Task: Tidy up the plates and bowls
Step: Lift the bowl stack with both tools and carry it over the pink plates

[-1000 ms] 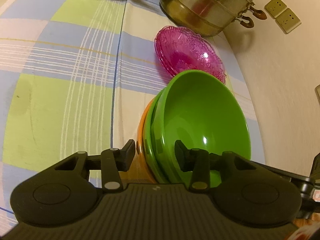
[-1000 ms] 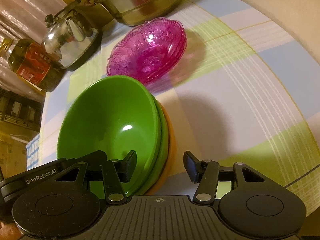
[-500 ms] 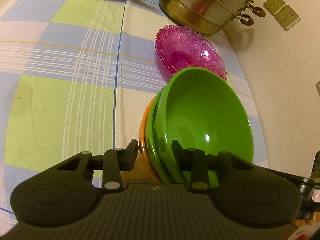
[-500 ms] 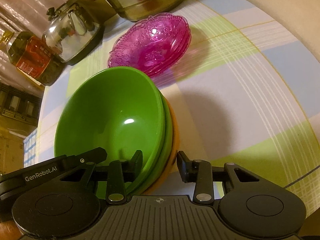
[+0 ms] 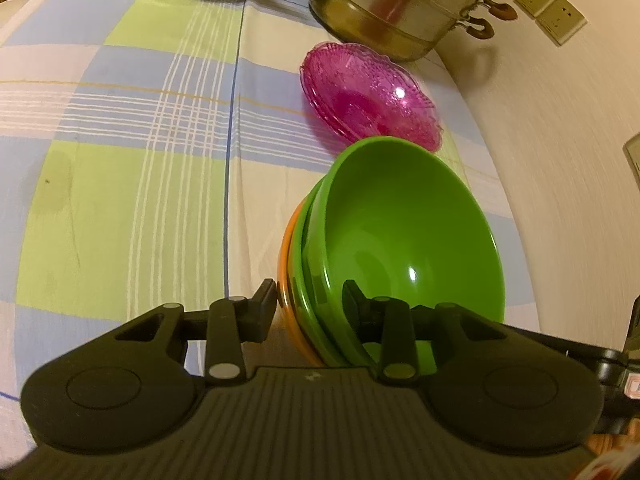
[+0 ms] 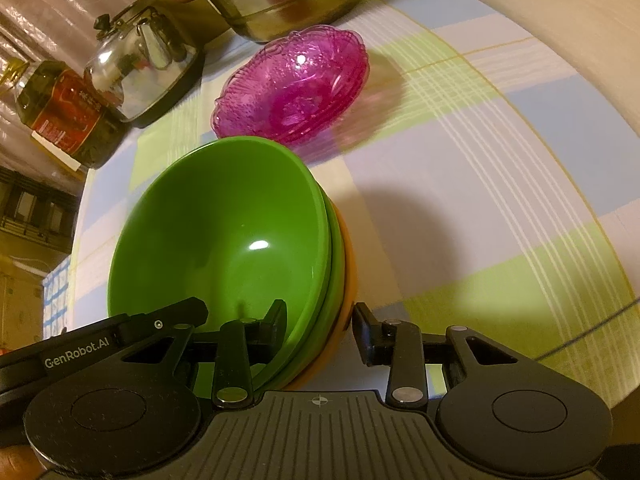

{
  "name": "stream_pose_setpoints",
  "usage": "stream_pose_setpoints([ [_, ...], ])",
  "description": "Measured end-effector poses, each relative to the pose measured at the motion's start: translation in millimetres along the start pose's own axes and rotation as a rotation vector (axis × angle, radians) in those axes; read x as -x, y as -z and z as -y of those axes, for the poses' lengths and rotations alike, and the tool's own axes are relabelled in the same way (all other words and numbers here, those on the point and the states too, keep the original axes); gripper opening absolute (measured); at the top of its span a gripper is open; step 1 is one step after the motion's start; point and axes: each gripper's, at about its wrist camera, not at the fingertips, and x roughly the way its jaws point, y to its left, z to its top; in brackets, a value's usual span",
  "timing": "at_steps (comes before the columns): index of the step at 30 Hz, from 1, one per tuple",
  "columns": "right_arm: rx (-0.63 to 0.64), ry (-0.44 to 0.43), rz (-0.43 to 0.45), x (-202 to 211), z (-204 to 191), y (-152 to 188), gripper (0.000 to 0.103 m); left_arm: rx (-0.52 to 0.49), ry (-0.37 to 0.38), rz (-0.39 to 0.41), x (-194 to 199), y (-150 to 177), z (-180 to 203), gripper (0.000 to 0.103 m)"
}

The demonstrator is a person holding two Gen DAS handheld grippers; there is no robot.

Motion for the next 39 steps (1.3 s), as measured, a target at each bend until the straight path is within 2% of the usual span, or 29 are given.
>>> stream_pose_setpoints([
  [10, -0.007, 0.012, 0.027, 24.4, 10.7, 11.3, 0.036, -0.034, 0.014, -0.004, 8.8, 18.0, 20.2, 0.031],
  [19, -0.010, 0.012, 0.062, 44.6, 17.2, 6.5, 0.036, -0.065, 0.032, 0.015, 15.6, 13.6, 39.1, 0.032],
  [27, -0.018, 0.003, 0.077, 53.5, 15.5, -11.9, 0.036, -0.088, 0.037, 0.034, 18.4, -9.2, 52.9, 0.032],
  [39, -0.010, -0.012, 0.127, 60.7, -1.4, -70.6, 0.036, -0.107, 0.049, 0.091, 15.5, -67.1, 78.8, 0.032],
])
